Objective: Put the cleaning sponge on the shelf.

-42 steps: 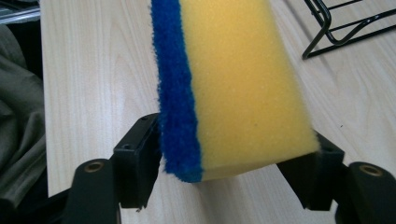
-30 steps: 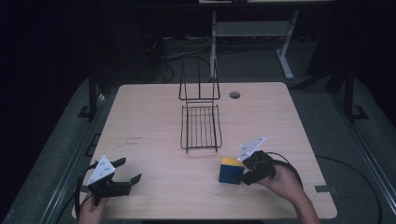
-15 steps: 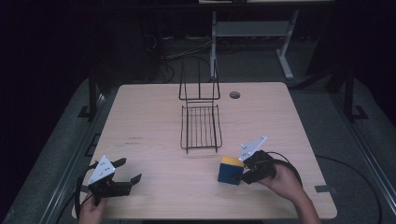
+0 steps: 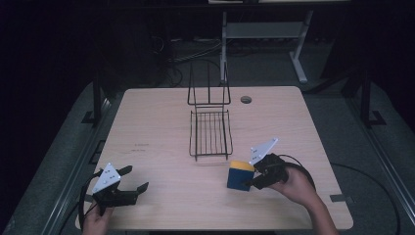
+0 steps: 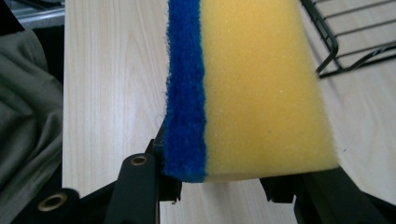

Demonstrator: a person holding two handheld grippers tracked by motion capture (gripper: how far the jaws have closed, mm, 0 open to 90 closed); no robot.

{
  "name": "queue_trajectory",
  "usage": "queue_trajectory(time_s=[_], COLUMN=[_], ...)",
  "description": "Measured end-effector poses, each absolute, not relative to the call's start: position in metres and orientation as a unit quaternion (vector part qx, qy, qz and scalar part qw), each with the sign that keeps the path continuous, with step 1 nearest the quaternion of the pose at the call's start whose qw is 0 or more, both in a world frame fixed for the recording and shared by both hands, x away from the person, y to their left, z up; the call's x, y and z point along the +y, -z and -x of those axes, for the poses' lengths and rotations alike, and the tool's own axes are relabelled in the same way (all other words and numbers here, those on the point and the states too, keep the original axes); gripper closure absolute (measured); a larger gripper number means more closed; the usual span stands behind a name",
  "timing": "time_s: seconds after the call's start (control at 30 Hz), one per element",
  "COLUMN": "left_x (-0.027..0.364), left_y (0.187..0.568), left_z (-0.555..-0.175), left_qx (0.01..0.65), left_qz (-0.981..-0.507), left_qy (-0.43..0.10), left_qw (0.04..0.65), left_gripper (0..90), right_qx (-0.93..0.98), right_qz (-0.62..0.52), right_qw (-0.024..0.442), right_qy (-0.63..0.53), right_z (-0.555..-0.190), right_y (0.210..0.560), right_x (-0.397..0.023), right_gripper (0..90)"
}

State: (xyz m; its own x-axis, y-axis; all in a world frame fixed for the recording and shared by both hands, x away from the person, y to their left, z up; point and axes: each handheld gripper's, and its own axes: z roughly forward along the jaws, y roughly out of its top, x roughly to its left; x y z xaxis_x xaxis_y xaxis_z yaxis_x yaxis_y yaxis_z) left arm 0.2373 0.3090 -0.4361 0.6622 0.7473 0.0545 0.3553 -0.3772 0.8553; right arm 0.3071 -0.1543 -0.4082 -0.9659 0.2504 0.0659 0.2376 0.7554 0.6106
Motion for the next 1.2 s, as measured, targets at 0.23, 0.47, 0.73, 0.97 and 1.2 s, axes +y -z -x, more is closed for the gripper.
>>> queue_trajectory(time_s=[0.23, 0.47, 0.73, 0.97, 1.2], left_x=[0.309, 0.309, 0.309, 0.309, 0.31], left_y=[0.436, 0.436, 0.436, 0.435, 0.435], left_z=[-0.238, -0.238, -0.238, -0.238, -0.238], left_qx=[0.343, 0.346, 0.347, 0.346, 0.348], left_qz=[-0.8, -0.799, -0.797, -0.797, -0.796], left_qy=[-0.223, -0.22, -0.219, -0.223, -0.224], left_qw=[0.439, 0.439, 0.442, 0.442, 0.443], left_gripper=[16.2, 16.2, 16.2, 16.2, 16.2], right_qx=[0.939, 0.941, 0.941, 0.941, 0.94], right_qz=[-0.117, -0.114, -0.113, -0.109, -0.103], right_qw=[0.007, 0.006, 0.006, 0.005, 0.004], right_qy=[-0.324, -0.32, -0.319, -0.32, -0.327], right_z=[-0.312, -0.319, -0.327, -0.335, -0.344], right_y=[0.401, 0.398, 0.393, 0.389, 0.383], right_x=[-0.147, -0.144, -0.142, -0.137, -0.13], right_gripper=[56.0, 56.0, 55.9, 55.9, 56.0])
